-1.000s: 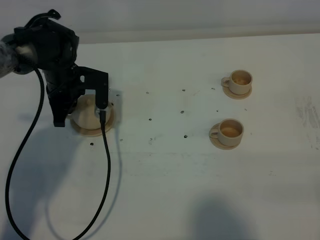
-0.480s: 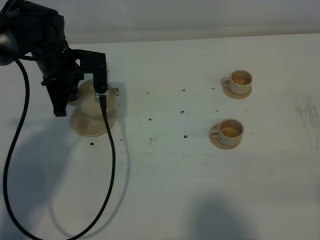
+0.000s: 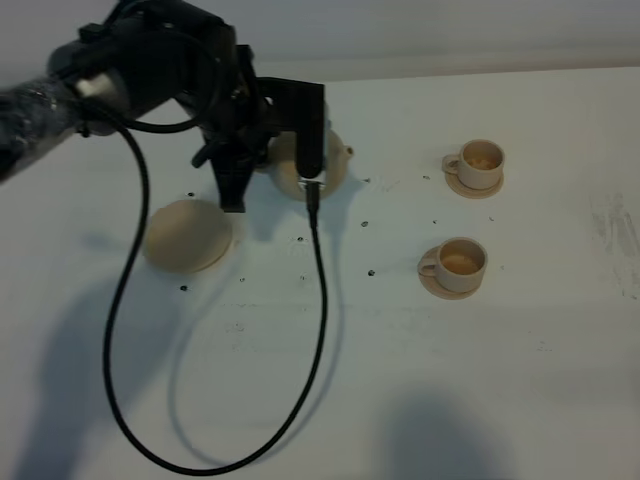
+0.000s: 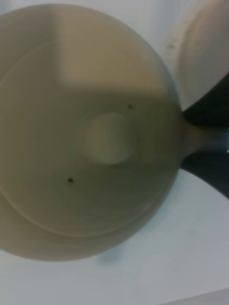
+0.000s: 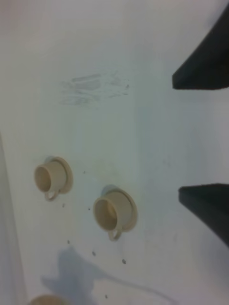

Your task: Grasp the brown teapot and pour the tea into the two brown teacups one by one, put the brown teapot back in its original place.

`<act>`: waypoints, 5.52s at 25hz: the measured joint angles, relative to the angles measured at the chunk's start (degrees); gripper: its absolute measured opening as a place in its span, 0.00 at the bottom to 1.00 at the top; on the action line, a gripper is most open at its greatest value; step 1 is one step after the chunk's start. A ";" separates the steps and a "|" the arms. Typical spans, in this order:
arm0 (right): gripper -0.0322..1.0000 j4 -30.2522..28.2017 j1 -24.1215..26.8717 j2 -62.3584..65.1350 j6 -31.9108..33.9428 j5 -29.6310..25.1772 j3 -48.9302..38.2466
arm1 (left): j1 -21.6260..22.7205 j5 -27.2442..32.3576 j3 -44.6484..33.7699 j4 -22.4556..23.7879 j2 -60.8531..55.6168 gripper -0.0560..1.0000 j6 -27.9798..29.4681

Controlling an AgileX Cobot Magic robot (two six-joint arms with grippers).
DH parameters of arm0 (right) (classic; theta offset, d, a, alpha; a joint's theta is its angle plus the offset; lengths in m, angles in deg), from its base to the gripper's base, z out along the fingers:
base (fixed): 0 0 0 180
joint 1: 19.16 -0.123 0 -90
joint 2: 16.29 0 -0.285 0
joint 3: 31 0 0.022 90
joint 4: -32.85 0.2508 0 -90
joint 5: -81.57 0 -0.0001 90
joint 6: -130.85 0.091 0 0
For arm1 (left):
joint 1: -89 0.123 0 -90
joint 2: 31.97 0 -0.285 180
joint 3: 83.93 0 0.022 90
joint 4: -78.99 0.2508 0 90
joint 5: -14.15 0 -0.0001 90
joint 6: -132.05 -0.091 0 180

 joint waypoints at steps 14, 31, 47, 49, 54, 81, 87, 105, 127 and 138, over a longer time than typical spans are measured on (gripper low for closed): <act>0.48 0.00 0.00 0.00 0.00 0.00 0.00 | -9.88 -1.27 5.17 7.32 8.84 0.16 6.05; 0.48 0.05 0.00 0.00 0.00 0.00 0.00 | -15.40 -4.50 5.23 17.88 11.39 0.16 10.52; 0.48 0.05 0.00 0.00 0.00 0.00 0.00 | -19.63 -3.97 5.23 30.75 11.42 0.16 13.71; 0.48 0.05 0.00 0.00 0.00 0.00 0.00 | -19.89 -3.50 5.23 31.29 11.42 0.16 13.77; 0.48 0.05 0.00 0.00 0.00 0.00 0.00 | -21.23 -2.90 5.23 33.26 11.42 0.16 13.77; 0.48 0.05 0.00 0.00 0.05 0.02 0.00 | -24.10 0.91 5.23 43.33 11.49 0.16 13.60; 0.48 0.05 0.00 0.00 0.05 0.02 0.00 | -25.02 0.92 5.23 45.06 11.49 0.16 13.46; 0.48 0.05 0.00 0.00 0.05 0.02 0.00 | -25.22 0.97 5.23 46.56 12.02 0.16 12.20; 0.48 0.05 0.00 0.00 0.05 0.08 0.00 | -27.21 1.53 5.23 54.14 14.62 0.16 15.10; 0.48 0.05 0.00 0.00 -0.01 0.13 0.00 | -27.47 2.28 5.23 57.32 14.62 0.16 16.75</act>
